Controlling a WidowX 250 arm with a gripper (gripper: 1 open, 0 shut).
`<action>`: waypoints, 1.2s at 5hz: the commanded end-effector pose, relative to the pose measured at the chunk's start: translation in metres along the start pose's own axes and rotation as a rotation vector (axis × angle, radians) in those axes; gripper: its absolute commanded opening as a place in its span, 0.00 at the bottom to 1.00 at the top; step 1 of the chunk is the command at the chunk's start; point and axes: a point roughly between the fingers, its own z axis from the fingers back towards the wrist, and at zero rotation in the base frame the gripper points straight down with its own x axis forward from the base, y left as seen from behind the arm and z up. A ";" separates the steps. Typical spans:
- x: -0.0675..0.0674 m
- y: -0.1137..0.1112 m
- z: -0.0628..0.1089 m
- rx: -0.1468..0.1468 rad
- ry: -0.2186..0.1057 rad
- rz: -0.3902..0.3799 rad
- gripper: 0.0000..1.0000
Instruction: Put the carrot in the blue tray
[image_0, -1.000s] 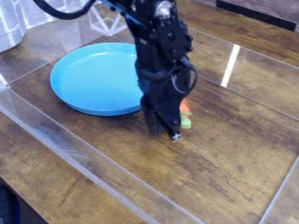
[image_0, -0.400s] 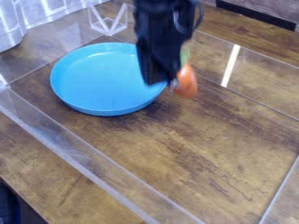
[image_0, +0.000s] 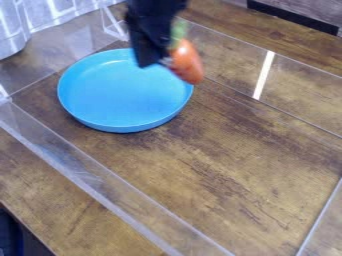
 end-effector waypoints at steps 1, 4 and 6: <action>-0.021 0.029 0.010 0.034 -0.041 0.032 0.00; -0.042 0.035 -0.013 0.009 -0.038 -0.067 1.00; -0.041 0.028 -0.041 -0.062 -0.093 -0.310 1.00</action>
